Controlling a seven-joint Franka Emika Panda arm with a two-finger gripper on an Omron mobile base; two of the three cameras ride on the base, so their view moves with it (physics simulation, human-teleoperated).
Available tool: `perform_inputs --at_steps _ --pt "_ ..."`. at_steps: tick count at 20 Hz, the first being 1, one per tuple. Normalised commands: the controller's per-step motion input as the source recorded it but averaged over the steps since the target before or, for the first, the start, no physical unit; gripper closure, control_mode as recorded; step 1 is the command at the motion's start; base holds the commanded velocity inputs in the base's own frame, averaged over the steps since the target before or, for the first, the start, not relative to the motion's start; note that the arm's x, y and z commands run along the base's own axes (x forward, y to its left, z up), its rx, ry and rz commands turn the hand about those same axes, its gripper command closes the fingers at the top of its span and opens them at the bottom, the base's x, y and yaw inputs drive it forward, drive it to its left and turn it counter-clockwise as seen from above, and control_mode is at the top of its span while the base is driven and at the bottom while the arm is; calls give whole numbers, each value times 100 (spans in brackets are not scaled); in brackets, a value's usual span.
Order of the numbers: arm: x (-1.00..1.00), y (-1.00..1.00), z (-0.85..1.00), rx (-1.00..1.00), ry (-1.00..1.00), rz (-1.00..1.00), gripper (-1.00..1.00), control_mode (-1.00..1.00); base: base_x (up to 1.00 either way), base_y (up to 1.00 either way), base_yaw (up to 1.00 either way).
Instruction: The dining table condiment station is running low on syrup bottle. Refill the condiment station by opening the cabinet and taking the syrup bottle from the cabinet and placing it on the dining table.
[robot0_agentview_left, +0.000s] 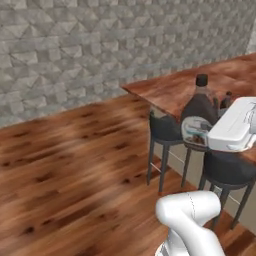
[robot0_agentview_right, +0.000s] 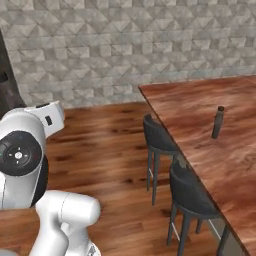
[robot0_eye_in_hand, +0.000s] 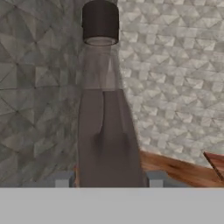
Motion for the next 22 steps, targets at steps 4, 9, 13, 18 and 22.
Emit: perform_inputs --at_steps 4,9,13,18,22 --pt "0 0 0 0 0 0 100 100 37 36 -63" --pt "0 0 0 0 0 0 100 100 40 29 -67" --pt "0 0 0 0 0 0 100 100 60 32 -65" --pt "0 0 0 0 0 0 100 100 41 10 -58" --pt "0 0 0 0 0 0 100 100 34 0 -50"
